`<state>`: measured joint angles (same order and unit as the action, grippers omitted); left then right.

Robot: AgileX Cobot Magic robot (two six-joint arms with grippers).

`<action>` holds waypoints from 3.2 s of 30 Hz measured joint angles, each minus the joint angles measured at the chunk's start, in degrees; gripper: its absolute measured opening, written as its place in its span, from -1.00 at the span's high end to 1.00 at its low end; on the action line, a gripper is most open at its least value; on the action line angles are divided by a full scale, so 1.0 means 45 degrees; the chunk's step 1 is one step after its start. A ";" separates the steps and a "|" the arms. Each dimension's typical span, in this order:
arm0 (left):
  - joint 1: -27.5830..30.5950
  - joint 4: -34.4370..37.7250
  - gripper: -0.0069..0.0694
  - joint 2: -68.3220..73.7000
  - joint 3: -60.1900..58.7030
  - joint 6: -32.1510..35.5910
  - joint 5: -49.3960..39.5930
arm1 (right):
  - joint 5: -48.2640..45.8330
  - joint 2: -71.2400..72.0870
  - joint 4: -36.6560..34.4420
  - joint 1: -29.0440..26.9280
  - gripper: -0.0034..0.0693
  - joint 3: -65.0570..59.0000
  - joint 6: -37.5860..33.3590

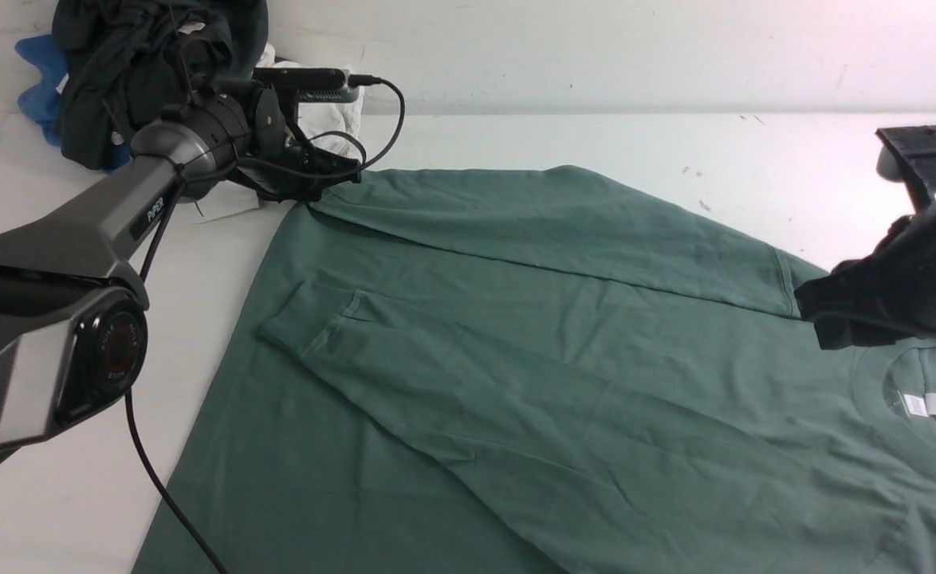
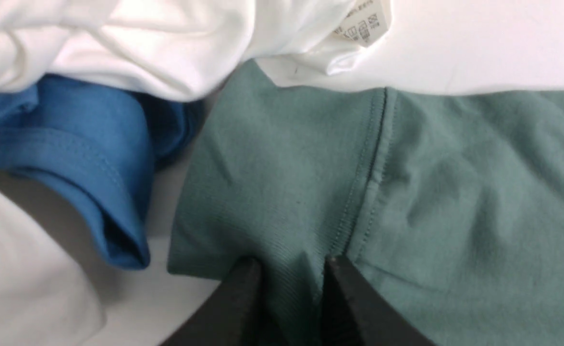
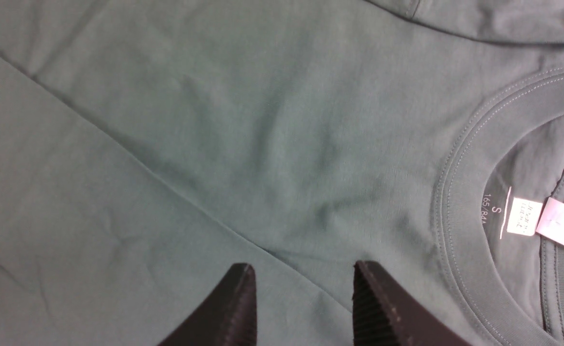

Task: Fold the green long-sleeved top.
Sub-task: Use the left arm to clamp the cuff farthest from it, then use the left arm to drag and drop the cuff onto the cuff closest to the left arm, then use both arms simultaneously to clamp the lower edge of the clothing fabric

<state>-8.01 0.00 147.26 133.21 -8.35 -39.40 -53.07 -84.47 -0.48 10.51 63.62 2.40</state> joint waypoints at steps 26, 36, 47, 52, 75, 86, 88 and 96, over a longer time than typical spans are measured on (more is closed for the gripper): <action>0.0000 0.0788 0.34 0.0183 0.0000 0.0087 -0.0270 | 0.0000 0.0000 0.0000 0.0000 0.15 0.0000 0.0000; 0.0000 0.0821 0.78 0.0017 0.0000 0.0842 -0.0470 | 0.0000 0.0000 0.0000 0.0000 0.15 0.0000 0.0000; 0.0000 0.1628 0.78 -0.2237 0.0000 0.2060 -0.3781 | -0.0012 0.0000 0.0011 0.0000 0.15 0.0000 0.0000; -0.0045 0.1860 0.78 -0.4057 -0.0770 0.2880 -0.6245 | -0.0461 0.0134 0.0011 0.0000 0.15 0.0000 -0.0072; -0.0212 0.0539 0.56 -1.0233 -1.3498 0.3125 -0.2991 | -0.2872 0.3810 -0.2282 0.0017 0.15 0.0000 -0.2043; -0.1222 0.0472 -0.35 -1.2380 -1.3755 0.3806 -0.4193 | -0.4024 0.4152 -0.2318 0.3098 0.15 -0.0178 -0.2579; -0.2469 0.0484 -0.35 -1.3646 -1.4621 0.4536 -0.4949 | -0.4034 0.4865 -0.2234 0.4043 0.15 -0.0606 -0.2304; -0.4684 0.0000 -0.29 -1.4489 -1.8678 0.8095 -0.6037 | -0.4143 0.6987 -0.1859 0.4769 0.15 -0.1945 -0.2177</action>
<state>-29.08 0.00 82.06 49.16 28.08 -66.57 -71.72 -53.03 -8.84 31.97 54.86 -7.39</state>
